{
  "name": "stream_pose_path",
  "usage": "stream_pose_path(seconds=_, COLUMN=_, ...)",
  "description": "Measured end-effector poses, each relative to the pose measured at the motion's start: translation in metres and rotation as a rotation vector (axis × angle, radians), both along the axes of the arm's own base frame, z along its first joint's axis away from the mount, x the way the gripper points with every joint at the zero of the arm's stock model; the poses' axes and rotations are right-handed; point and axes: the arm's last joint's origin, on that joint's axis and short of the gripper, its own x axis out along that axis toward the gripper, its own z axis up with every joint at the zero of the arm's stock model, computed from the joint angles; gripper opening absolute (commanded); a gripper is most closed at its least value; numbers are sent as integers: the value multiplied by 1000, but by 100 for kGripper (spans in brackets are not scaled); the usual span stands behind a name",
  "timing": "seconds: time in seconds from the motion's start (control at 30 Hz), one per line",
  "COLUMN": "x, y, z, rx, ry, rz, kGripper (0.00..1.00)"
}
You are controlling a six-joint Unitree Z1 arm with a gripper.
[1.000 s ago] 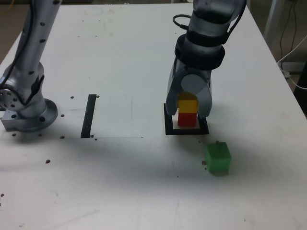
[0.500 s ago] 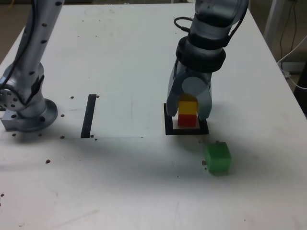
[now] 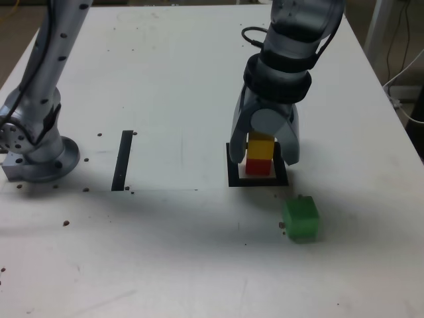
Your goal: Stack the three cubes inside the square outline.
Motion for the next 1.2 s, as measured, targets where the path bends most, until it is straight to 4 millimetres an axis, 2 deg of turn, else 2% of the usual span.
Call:
stream_pose_path(seconds=0.13, x=-5, y=2, z=9, rx=24, ry=-8, rz=5, kGripper=99)
stream_pose_path(seconds=0.3, x=-21, y=1, z=40, rx=110, ry=-46, rz=22, kGripper=99)
stream_pose_path(seconds=0.47, x=-23, y=-15, z=59, rx=137, ry=-82, rz=7, kGripper=100)
stream_pose_path(seconds=0.6, x=-21, y=-36, z=70, rx=137, ry=-109, rz=11, kGripper=100)
stream_pose_path(seconds=0.8, x=-13, y=-74, z=68, rx=111, ry=-133, rz=73, kGripper=100)
stream_pose_path(seconds=0.93, x=-3, y=-108, z=64, rx=83, ry=-155, rz=84, kGripper=100)
stream_pose_path(seconds=1.03, x=7, y=-121, z=52, rx=73, ry=-141, rz=92, kGripper=100)
stream_pose_path(seconds=1.2, x=20, y=-131, z=25, rx=69, ry=-85, rz=96, kGripper=100)
